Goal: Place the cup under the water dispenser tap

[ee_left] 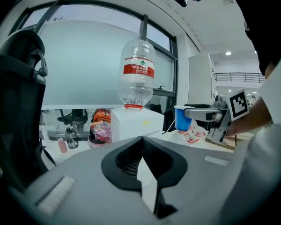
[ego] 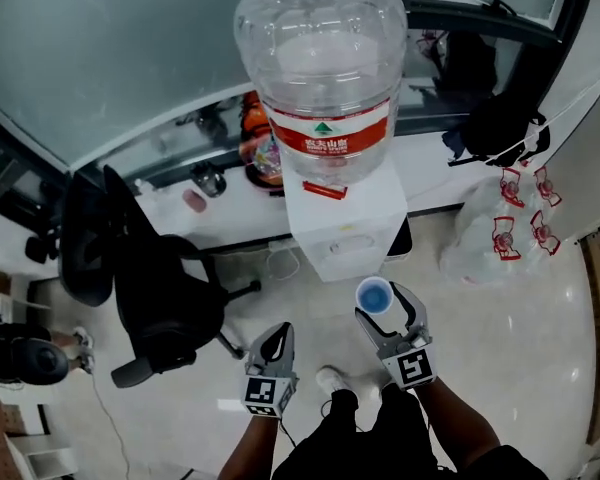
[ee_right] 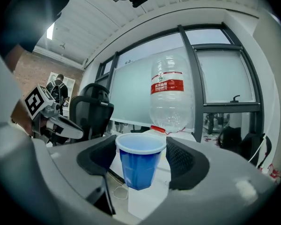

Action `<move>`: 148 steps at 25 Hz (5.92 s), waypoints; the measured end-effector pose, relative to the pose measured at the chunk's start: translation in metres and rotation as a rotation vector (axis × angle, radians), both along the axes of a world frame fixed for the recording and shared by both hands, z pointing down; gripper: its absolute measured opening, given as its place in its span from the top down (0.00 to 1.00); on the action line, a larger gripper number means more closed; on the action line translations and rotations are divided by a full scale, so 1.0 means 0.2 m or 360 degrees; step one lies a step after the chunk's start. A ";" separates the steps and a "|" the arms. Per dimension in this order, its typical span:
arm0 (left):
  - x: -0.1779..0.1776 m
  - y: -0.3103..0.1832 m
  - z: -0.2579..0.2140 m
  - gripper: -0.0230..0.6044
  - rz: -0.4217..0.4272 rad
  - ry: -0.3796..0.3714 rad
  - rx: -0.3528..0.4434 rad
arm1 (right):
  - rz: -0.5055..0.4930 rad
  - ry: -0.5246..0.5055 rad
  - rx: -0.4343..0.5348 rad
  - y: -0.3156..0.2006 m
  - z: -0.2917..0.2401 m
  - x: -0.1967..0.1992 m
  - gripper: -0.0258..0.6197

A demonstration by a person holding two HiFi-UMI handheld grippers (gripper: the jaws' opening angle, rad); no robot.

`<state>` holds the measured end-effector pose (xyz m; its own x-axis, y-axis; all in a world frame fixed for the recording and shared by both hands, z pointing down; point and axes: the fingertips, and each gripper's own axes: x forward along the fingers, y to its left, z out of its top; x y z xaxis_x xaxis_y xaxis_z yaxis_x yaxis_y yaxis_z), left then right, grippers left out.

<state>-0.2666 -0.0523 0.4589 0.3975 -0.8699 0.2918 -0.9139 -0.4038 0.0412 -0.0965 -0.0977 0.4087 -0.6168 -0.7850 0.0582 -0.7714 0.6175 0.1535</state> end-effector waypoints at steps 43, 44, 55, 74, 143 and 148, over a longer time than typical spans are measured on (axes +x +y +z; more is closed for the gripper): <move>0.36 -0.66 1.22 0.94 -0.0004 -0.0032 0.0211 | 0.0294 -0.0123 -0.0084 -0.86 1.66 0.16 0.45; 0.36 -0.67 1.23 0.94 -0.0005 -0.0034 0.0219 | 0.0303 -0.0117 -0.0089 -0.88 1.67 0.17 0.45; 0.38 -0.68 1.32 0.94 -0.0003 -0.0033 0.0186 | 0.0248 -0.0092 -0.0093 -0.95 1.79 0.13 0.44; 0.40 -0.65 1.40 0.94 -0.0014 0.0006 0.0120 | 0.0210 -0.0142 -0.0199 -0.97 1.89 0.18 0.33; 0.47 -0.11 -0.63 0.94 0.0111 -0.0031 0.0350 | 0.0078 -0.0091 0.0090 0.06 -0.51 0.44 0.96; 0.48 -0.09 -0.62 0.94 0.0100 0.0003 0.0305 | 0.0110 -0.0084 0.0061 0.06 -0.50 0.49 0.96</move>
<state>-0.1713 -0.0707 0.3359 0.4534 -0.8829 0.1225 -0.8866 -0.4608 -0.0401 0.0022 -0.0848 0.3089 -0.5627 -0.8267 -0.0042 -0.8196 0.5571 0.1339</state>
